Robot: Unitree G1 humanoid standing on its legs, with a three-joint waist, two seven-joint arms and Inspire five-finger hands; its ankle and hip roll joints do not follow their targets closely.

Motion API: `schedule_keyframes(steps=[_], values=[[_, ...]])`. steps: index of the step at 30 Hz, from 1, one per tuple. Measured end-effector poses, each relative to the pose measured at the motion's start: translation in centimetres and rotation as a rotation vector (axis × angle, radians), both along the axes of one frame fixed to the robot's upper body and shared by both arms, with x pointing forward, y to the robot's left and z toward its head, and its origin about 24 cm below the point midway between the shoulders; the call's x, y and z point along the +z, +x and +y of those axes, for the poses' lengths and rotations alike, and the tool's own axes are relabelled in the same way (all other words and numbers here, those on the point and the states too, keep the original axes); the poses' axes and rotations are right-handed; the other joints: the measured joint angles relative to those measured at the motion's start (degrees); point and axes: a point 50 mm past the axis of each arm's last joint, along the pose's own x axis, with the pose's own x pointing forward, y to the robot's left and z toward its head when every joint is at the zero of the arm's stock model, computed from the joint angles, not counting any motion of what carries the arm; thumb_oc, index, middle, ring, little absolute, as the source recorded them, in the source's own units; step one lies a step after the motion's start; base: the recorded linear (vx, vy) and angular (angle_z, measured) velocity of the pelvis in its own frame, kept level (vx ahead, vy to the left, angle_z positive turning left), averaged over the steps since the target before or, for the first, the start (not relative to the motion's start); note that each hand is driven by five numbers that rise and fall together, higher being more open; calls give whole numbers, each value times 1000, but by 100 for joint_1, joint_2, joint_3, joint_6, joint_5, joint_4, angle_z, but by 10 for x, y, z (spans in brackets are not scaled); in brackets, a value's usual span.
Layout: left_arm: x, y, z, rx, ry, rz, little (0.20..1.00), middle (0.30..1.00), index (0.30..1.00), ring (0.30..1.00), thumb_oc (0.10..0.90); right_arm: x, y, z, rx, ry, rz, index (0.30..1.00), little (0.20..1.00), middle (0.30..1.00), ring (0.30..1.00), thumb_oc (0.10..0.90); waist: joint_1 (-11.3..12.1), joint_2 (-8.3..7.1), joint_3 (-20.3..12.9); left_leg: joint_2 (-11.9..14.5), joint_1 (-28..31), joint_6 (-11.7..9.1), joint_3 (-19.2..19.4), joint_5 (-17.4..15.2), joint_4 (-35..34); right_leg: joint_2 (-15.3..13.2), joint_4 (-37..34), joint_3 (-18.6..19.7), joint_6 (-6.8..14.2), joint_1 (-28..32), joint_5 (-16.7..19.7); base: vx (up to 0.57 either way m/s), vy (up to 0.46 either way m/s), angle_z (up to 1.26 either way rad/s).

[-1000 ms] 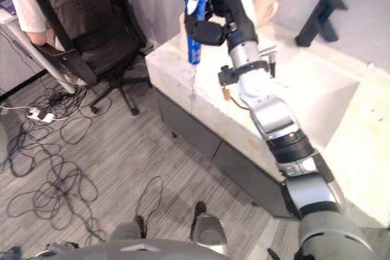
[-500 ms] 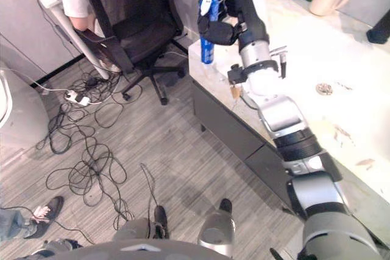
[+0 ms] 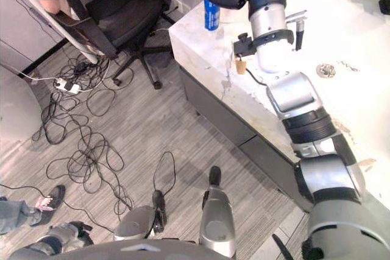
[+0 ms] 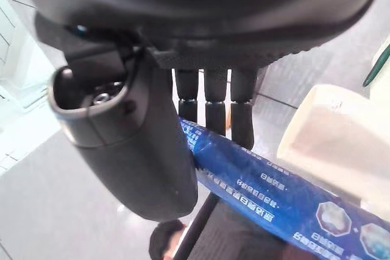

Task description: Organize the bathroom.

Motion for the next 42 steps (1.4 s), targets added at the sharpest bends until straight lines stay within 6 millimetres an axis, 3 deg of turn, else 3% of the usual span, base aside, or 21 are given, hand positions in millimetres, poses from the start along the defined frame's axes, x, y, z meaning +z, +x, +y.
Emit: schedule_keyframes(steps=[4,8,15,17,21,23,36,42], values=[[-4,-8,-9,-6,-5,-3,900,900,900,900,800,-4,2,-10,-61,-8,46,300,300,300,300,400,23,-11,-11,1,589,4,-23,41,-277,-7,-10,-26,125,523,-186,101,-45,7],[-6,-24,-2,2,67,15,900,900,900,900,800,6,-1,-19,-82,18,8,300,300,300,300,400,180,-164,-141,-27,571,4,-78,40,-301,-16,14,-53,140,488,-210,39,-43,6],[-8,-53,1,11,107,74,900,900,900,900,800,7,0,-23,-94,30,11,300,300,300,300,400,324,-394,-297,-65,532,4,-184,40,-299,-27,19,-106,163,481,-226,41,-50,5],[-8,-54,1,10,109,79,900,900,900,900,800,6,1,-24,-94,37,14,300,300,300,300,400,324,-435,-328,-64,523,4,-192,40,-299,-27,18,-118,164,481,-226,42,-49,5],[-8,-53,3,-7,127,87,900,900,900,900,800,6,2,-26,-88,66,20,300,300,300,300,400,318,-699,-538,2,477,4,-246,40,-285,-10,8,-160,163,488,-226,34,-55,3],[-8,-53,3,-7,134,85,900,900,900,900,800,6,1,-26,-88,68,15,300,300,300,300,400,318,-747,-587,20,478,4,-247,40,-282,-7,9,-164,163,490,-226,21,-48,-1],[-7,-55,5,13,167,94,900,900,900,900,800,6,2,-34,-152,129,-21,300,300,300,300,400,323,-745,-683,47,469,4,-311,40,-265,-3,5,-193,162,528,-225,25,-34,1],[-7,-57,5,54,162,101,900,900,900,900,800,-3,10,-49,-230,157,22,300,300,300,300,400,395,-732,-791,88,415,5,-381,44,-265,0,-33,-316,155,576,-231,38,-45,10]])
